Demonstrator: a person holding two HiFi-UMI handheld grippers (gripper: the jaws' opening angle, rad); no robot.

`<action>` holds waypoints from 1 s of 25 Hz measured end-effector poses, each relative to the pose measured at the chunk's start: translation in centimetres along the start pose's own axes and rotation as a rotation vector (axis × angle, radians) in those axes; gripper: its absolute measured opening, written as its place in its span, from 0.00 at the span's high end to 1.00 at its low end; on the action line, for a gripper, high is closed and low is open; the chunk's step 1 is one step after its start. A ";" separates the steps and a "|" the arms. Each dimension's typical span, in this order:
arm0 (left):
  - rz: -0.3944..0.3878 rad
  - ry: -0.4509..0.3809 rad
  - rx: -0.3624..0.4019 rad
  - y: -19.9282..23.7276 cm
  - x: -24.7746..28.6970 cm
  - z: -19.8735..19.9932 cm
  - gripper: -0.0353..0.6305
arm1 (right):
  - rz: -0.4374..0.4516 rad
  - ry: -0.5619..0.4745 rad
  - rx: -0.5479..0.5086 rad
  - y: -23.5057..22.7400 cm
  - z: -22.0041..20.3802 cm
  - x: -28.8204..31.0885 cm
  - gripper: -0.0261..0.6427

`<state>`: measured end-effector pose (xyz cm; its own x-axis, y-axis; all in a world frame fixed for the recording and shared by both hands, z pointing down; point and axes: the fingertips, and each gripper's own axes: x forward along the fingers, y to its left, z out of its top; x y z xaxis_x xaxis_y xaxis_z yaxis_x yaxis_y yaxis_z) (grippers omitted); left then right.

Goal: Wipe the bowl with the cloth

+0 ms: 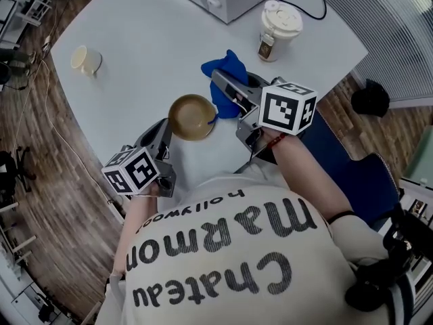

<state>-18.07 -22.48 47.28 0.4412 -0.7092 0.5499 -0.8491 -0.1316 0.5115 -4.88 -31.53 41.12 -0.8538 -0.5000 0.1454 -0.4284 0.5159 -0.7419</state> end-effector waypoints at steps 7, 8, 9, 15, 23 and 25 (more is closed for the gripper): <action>0.050 0.007 -0.025 1.3 0.5 -0.6 0.94 | 0.004 0.037 0.005 -0.6 -0.9 0.2 0.90; 0.054 0.007 -0.028 1.4 0.5 -0.6 0.94 | 0.005 0.038 0.006 -0.6 -0.9 0.2 0.91; 0.058 0.007 -0.028 1.5 0.5 -0.7 0.94 | 0.005 0.038 0.008 -0.7 -0.9 0.2 0.90; 0.091 0.012 -0.013 2.0 0.4 -0.9 0.90 | 0.004 0.055 0.001 -0.5 -1.3 0.1 0.90; 0.103 -0.055 -0.026 2.3 -0.2 -0.4 0.87 | -0.004 0.058 -0.023 0.2 -1.2 -0.7 0.90; 0.088 -0.098 -0.041 2.3 -0.2 0.2 0.70 | -0.005 0.042 -0.028 0.2 -0.8 -0.7 0.90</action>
<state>-20.18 -22.75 48.24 0.3335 -0.7815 0.5273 -0.8699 -0.0394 0.4917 -4.58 -30.55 41.41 -0.8628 -0.4735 0.1770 -0.4405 0.5326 -0.7227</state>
